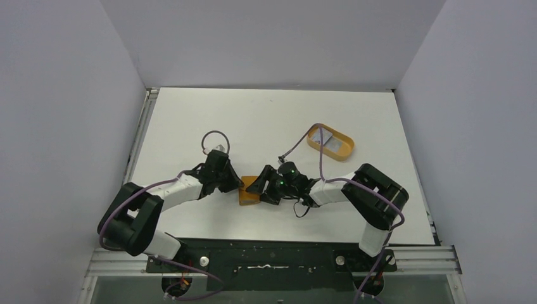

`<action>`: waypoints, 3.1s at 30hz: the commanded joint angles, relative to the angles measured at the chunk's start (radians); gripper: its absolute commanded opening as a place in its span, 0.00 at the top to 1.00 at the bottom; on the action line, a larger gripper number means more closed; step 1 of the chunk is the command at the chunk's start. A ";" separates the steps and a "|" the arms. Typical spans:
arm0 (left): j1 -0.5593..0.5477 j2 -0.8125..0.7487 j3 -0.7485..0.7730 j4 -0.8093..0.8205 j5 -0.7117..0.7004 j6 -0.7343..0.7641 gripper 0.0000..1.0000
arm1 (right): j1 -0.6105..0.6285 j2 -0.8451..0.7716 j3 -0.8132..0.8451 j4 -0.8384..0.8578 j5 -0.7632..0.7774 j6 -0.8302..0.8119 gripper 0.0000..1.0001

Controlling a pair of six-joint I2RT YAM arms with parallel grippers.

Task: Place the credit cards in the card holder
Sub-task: Close the card holder at the center of the board.

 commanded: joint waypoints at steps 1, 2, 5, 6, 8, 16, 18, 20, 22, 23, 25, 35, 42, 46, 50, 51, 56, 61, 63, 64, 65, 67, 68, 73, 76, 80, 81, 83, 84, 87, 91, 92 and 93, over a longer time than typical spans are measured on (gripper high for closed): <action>0.019 0.112 -0.095 -0.133 -0.090 0.011 1.00 | 0.030 0.051 -0.059 0.046 0.064 0.079 0.36; 0.023 0.119 -0.103 -0.125 -0.087 0.004 1.00 | 0.034 0.057 -0.068 0.070 0.064 0.102 0.36; 0.030 0.136 -0.127 -0.099 -0.082 -0.016 1.00 | 0.042 0.075 -0.100 0.122 0.073 0.143 0.37; 0.032 0.141 -0.137 -0.088 -0.079 -0.020 1.00 | 0.044 0.083 -0.109 0.144 0.077 0.156 0.37; 0.036 0.150 -0.146 -0.073 -0.071 -0.027 1.00 | 0.045 0.105 -0.120 0.194 0.078 0.180 0.39; 0.038 0.168 -0.172 -0.040 -0.056 -0.042 1.00 | 0.057 0.179 -0.104 0.304 0.105 0.229 0.51; 0.040 0.165 -0.179 -0.037 -0.054 -0.042 1.00 | 0.057 0.177 -0.091 0.274 0.121 0.220 0.54; 0.040 0.160 -0.183 -0.036 -0.054 -0.044 1.00 | 0.058 0.168 -0.082 0.255 0.146 0.212 0.60; 0.041 0.155 -0.186 -0.035 -0.053 -0.044 1.00 | 0.057 0.160 -0.070 0.234 0.160 0.205 0.67; 0.042 0.151 -0.188 -0.038 -0.052 -0.045 1.00 | 0.058 0.157 -0.064 0.225 0.168 0.200 0.70; 0.042 0.141 -0.189 -0.042 -0.050 -0.046 1.00 | 0.059 0.152 -0.056 0.215 0.183 0.189 0.76; 0.042 -0.076 -0.133 -0.212 -0.028 -0.053 0.82 | 0.063 -0.003 -0.041 0.042 0.176 -0.017 1.00; 0.043 -0.482 0.093 -0.584 -0.154 -0.005 0.27 | 0.054 -0.379 0.014 -0.433 0.304 -0.363 1.00; 0.043 -0.636 0.227 -0.695 -0.242 0.025 0.23 | 0.071 -0.552 0.125 -0.730 0.474 -0.646 1.00; 0.043 -0.727 0.323 -0.656 -0.270 0.092 0.08 | 0.164 -0.662 0.273 -0.942 0.782 -0.986 1.00; 0.043 -0.740 0.347 -0.632 -0.269 0.103 0.03 | 0.202 -0.677 0.299 -0.957 0.882 -1.070 1.00; 0.044 -0.749 0.429 -0.442 -0.175 0.147 0.03 | 0.376 -0.713 0.277 -0.652 1.319 -1.688 1.00; 0.046 -0.688 0.505 -0.292 0.035 0.071 0.03 | 0.476 -0.679 0.084 0.135 1.411 -2.462 1.00; 0.046 -0.664 0.537 -0.269 0.108 0.034 0.03 | 0.485 -0.640 0.037 0.378 1.376 -2.705 1.00; 0.045 -0.658 0.550 -0.264 0.137 0.020 0.03 | 0.490 -0.623 0.018 0.468 1.352 -2.798 1.00; 0.045 -0.656 0.555 -0.254 0.163 0.005 0.03 | 0.499 -0.614 0.008 0.525 1.334 -2.869 1.00; 0.044 -0.665 0.541 -0.216 0.190 -0.041 0.03 | 0.520 -0.607 -0.006 0.587 1.311 -2.955 1.00; 0.043 -0.674 0.521 -0.188 0.200 -0.075 0.03 | 0.530 -0.603 -0.015 0.618 1.301 -2.999 1.00; -0.034 -0.685 0.450 -0.108 0.162 -0.158 0.03 | 0.566 -0.604 -0.048 0.670 1.281 -3.086 1.00; -0.156 -0.651 0.496 -0.156 0.078 -0.095 0.03 | 0.576 -0.598 -0.057 0.684 1.268 -3.119 1.00; -0.293 -0.581 0.580 -0.247 -0.011 -0.042 0.03 | 0.580 -0.585 -0.053 0.721 1.261 -3.141 1.00; -0.310 -0.573 0.583 -0.255 -0.018 -0.042 0.03 | 0.580 -0.583 -0.051 0.726 1.262 -3.144 1.00; -0.325 -0.561 0.586 -0.273 -0.053 -0.049 0.03 | 0.581 -0.582 -0.051 0.730 1.265 -3.149 1.00; -0.325 -0.552 0.588 -0.290 -0.058 -0.052 0.03 | 0.582 -0.584 -0.051 0.730 1.267 -3.151 1.00; -0.328 -0.535 0.590 -0.294 -0.065 -0.063 0.03 | 0.583 -0.588 -0.051 0.730 1.269 -3.153 1.00; -0.328 -0.511 0.592 -0.268 -0.066 -0.089 0.03 | 0.587 -0.580 -0.045 0.738 1.275 -3.159 1.00; -0.327 -0.503 0.596 -0.265 -0.070 -0.099 0.03 | 0.587 -0.576 -0.042 0.740 1.276 -3.161 1.00; -0.328 -0.497 0.600 -0.261 -0.073 -0.112 0.04 | 0.589 -0.573 -0.041 0.743 1.276 -3.163 1.00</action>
